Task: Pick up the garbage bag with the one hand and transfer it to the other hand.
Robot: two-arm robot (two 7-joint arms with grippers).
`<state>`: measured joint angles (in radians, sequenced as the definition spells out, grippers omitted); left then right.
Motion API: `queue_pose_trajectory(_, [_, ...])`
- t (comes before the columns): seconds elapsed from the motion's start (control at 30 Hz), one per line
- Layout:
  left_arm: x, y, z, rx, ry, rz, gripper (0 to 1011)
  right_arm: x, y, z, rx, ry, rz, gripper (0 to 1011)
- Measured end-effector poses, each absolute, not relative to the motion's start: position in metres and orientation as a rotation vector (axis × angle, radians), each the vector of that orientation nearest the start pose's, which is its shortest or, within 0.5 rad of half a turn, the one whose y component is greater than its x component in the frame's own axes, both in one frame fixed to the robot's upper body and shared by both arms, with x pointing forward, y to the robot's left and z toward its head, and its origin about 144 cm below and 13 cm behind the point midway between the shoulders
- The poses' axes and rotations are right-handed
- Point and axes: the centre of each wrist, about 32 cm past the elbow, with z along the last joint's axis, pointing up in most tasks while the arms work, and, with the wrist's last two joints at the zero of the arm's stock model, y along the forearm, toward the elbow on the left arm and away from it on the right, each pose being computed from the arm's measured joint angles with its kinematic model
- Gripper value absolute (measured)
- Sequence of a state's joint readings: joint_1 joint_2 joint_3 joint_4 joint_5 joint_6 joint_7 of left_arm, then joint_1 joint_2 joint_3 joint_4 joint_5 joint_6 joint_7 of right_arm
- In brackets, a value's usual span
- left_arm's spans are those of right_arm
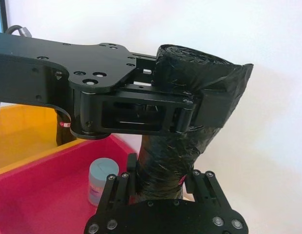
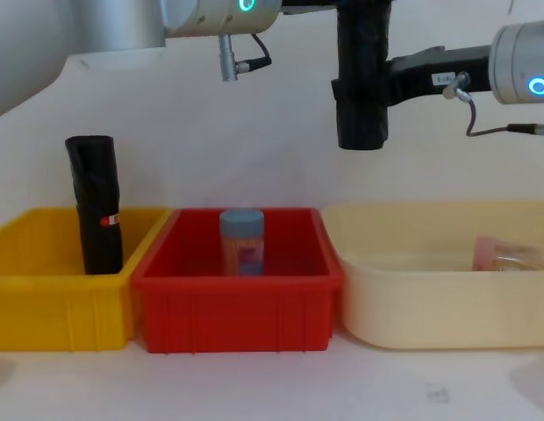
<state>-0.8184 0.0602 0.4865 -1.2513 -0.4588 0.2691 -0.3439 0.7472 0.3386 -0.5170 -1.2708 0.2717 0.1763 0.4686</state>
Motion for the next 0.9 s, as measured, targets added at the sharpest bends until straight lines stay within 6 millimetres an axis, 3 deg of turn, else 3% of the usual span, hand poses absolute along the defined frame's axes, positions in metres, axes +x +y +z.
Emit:
queue_pose_trajectory(0.5, [0.616,0.106,1.361,-0.117,-0.054,0.737,972,0.616,-0.215,1.315,-0.193,-0.279,-0.817,526])
queue_pose_trajectory(0.9, [0.616,0.106,1.361,-0.117,-0.054,0.738,1000,0.615,-0.240,1.319,-0.184,-0.265,-0.948,526])
